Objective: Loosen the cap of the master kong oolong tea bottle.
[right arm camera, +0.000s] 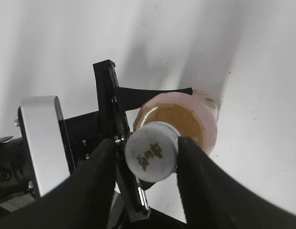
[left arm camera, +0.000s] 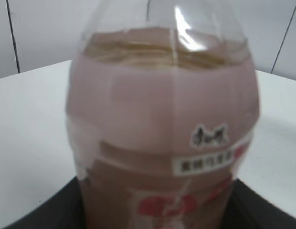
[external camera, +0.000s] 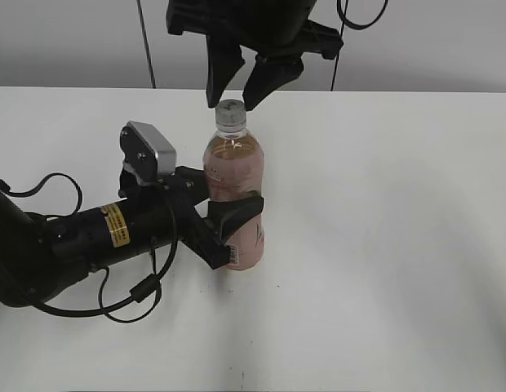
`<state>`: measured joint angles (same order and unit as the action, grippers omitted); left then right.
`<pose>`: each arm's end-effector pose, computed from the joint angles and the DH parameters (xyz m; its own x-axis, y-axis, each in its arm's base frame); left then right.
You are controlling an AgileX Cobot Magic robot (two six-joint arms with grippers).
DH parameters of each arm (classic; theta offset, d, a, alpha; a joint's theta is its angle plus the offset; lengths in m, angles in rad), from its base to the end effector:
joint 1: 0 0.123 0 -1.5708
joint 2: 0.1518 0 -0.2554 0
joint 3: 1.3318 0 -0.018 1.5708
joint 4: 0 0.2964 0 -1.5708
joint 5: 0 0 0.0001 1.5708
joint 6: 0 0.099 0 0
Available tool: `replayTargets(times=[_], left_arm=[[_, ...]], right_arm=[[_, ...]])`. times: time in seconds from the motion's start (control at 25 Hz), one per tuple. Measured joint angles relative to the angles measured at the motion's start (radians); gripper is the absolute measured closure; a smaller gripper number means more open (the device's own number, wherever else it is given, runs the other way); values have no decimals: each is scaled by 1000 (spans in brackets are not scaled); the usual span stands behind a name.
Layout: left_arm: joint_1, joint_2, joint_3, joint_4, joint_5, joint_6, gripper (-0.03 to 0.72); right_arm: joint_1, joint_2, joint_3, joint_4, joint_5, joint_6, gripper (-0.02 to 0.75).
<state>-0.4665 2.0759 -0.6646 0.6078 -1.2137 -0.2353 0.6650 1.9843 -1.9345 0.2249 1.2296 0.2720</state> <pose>0.2692 -0.1949 0.0272 -0.1570 0.0821 -0.9842 0.8506 0.5175 -0.0925 0.3560 0.3056 0.2781 -0.9123 -0.2912 -0.2880 -0.3768 0.8723 0.3117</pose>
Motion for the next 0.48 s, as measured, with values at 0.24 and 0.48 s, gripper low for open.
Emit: replayTargets(times=[0.24,0.48], left_arm=[[1,0,-1,30,2,12,306],[2,0,-2,56,3,15,306]], right_arm=[[1,1,-1,-28,-2,2,416],[1,1,-2,-29,-3,3,416]])
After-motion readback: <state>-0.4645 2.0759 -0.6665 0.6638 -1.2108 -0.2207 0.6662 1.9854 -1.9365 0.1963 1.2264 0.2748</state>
